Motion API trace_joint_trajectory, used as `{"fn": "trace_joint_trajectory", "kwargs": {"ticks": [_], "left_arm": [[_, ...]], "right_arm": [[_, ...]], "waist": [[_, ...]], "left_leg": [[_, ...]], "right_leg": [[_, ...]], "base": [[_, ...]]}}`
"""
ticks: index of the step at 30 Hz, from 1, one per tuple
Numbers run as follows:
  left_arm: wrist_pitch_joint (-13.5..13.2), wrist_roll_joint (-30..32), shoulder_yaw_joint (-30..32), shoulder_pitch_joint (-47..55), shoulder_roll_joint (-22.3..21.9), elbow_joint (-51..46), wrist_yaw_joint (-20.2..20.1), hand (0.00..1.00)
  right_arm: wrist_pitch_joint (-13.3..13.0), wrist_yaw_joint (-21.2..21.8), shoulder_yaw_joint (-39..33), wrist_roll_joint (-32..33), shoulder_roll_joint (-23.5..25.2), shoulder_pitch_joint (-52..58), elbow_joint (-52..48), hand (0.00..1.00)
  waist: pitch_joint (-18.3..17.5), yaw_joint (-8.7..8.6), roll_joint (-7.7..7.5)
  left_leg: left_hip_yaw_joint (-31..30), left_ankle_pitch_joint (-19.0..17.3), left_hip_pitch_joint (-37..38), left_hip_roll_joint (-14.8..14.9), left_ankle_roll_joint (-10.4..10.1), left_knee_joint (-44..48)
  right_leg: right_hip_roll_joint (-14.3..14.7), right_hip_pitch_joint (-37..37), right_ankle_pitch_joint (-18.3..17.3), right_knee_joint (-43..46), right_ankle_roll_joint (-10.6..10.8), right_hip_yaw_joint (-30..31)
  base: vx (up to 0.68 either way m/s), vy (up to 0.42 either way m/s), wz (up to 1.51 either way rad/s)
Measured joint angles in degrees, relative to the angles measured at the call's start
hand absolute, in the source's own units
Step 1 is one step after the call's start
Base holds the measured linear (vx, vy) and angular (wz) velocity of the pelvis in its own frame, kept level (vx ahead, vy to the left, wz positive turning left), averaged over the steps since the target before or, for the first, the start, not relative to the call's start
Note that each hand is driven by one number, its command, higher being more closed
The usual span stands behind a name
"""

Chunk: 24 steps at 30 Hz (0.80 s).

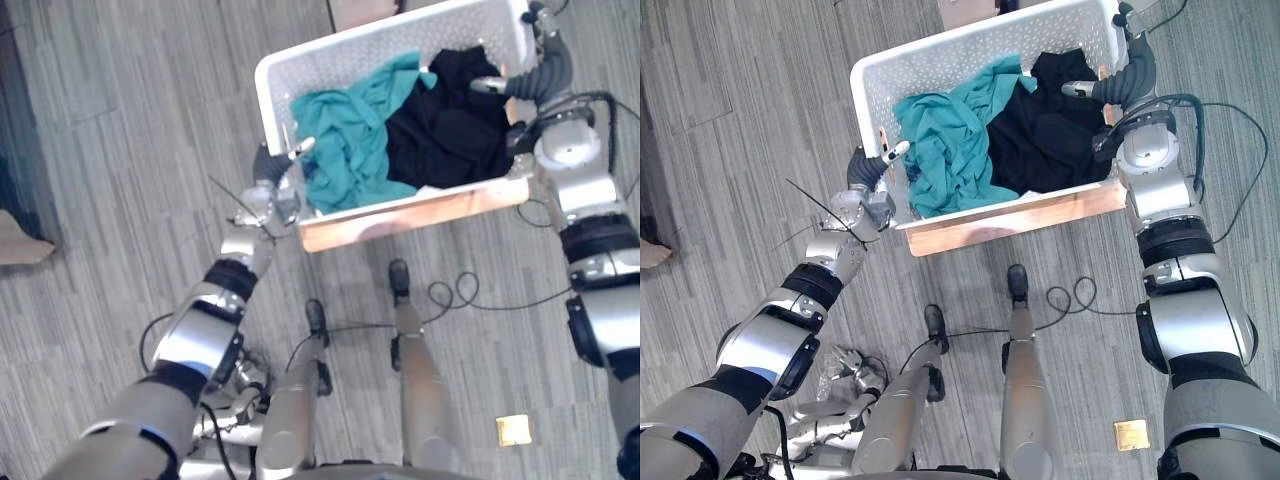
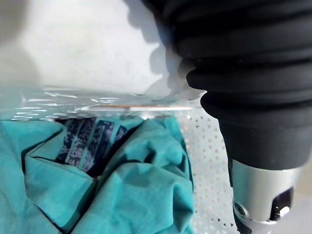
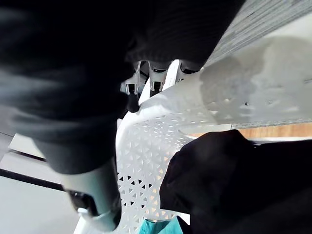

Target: Pick up the laundry basket with both hands and put the clothes into the washing machine.

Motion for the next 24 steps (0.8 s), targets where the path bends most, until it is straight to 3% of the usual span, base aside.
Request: {"fn": "trace_joint_trajectory", "kwargs": {"ticks": [6, 17, 24], "left_arm": [[0.4, 1.7, 0.3, -2.3, 0.4, 0.0, 3.2, 1.0], [3.0, 4.4, 2.2, -3.6, 1.1, 0.0, 6.3, 1.0], [4.4, 6.3, 3.4, -3.6, 0.7, 0.9, 6.3, 1.0]], "right_arm": [[0.2, -2.7, -0.5, 0.0, -0.9, -2.7, 2.1, 1.0], [3.4, -3.0, -0.2, -0.1, -0.5, -3.0, 3.9, 1.0], [3.2, -2.9, -3.1, -0.5, 2.3, 1.2, 5.6, 1.0]], "waist": [[-0.4, 1.06, -0.96], [-1.1, 1.29, -2.63], [-1.6, 0.59, -5.39]], "left_leg": [[1.8, -0.1, -2.5, 1.5, -0.1, 1.4], [2.9, -0.1, -3.7, 3.8, -0.1, 3.4], [3.0, -0.1, -2.9, 4.0, -0.1, 4.3]], "right_leg": [[0.6, -1.8, 0.3, 0.1, -0.4, -0.6], [2.0, -1.8, 0.3, 0.1, -0.4, -1.9], [2.0, -0.4, 0.3, 0.2, -0.4, -2.1]], "base": [[0.0, -0.04, 0.02], [0.0, -0.032, 0.01], [0.0, -0.002, 0.01]]}}
